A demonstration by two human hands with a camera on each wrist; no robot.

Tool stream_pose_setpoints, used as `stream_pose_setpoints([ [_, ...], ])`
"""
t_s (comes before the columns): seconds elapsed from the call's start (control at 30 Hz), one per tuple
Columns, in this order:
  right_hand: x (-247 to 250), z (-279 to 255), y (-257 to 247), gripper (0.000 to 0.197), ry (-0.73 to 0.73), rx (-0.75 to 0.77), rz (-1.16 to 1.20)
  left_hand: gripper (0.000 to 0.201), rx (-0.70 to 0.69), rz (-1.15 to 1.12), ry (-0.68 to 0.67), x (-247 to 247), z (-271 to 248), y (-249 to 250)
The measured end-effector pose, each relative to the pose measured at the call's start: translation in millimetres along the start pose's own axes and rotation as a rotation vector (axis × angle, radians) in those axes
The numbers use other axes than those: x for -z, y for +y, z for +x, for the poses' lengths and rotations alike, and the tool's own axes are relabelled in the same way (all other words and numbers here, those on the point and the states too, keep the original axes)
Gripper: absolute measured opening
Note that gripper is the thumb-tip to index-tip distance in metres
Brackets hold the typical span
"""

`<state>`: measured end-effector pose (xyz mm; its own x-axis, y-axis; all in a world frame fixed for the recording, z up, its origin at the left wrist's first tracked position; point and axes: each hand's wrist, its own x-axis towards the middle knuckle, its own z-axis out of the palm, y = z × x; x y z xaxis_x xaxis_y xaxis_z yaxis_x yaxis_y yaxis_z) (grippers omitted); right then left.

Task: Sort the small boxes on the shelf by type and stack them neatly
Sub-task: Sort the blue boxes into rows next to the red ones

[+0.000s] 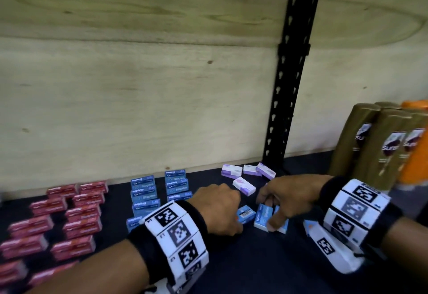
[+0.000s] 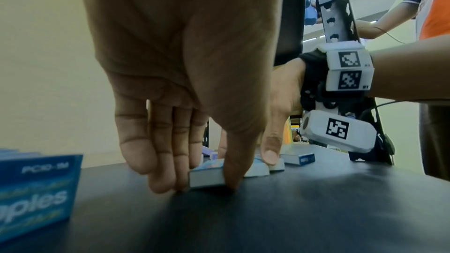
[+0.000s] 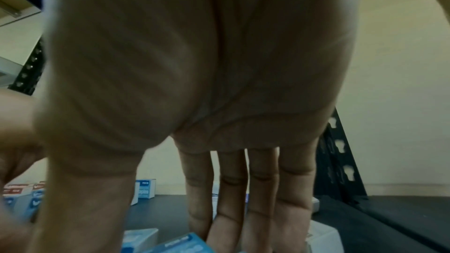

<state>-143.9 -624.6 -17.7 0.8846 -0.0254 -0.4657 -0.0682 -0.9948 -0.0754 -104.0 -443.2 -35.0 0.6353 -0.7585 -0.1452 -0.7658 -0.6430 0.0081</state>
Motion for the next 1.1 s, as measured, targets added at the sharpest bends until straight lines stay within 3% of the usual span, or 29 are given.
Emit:
stream_pose_setpoints([
  [0.27, 3, 3, 0, 0.051, 0.007, 0.006, 0.049, 0.027, -0.037, -0.084, -0.087, 4, -23, -36],
  [0.53, 8, -4, -4, 0.026, 0.088, 0.050, 0.045, 0.026, -0.006, -0.027, -0.095, 2, -44, -52],
  [0.83, 7, -2, -26, 0.011, 0.133, 0.139, 0.086, 0.026, 0.056, 0.059, -0.117, 0, -77, -78],
  [1.1, 0, 15, -68, 0.012, 0.117, 0.254, 0.088, 0.025, 0.150, 0.101, -0.151, -1, -107, -104],
])
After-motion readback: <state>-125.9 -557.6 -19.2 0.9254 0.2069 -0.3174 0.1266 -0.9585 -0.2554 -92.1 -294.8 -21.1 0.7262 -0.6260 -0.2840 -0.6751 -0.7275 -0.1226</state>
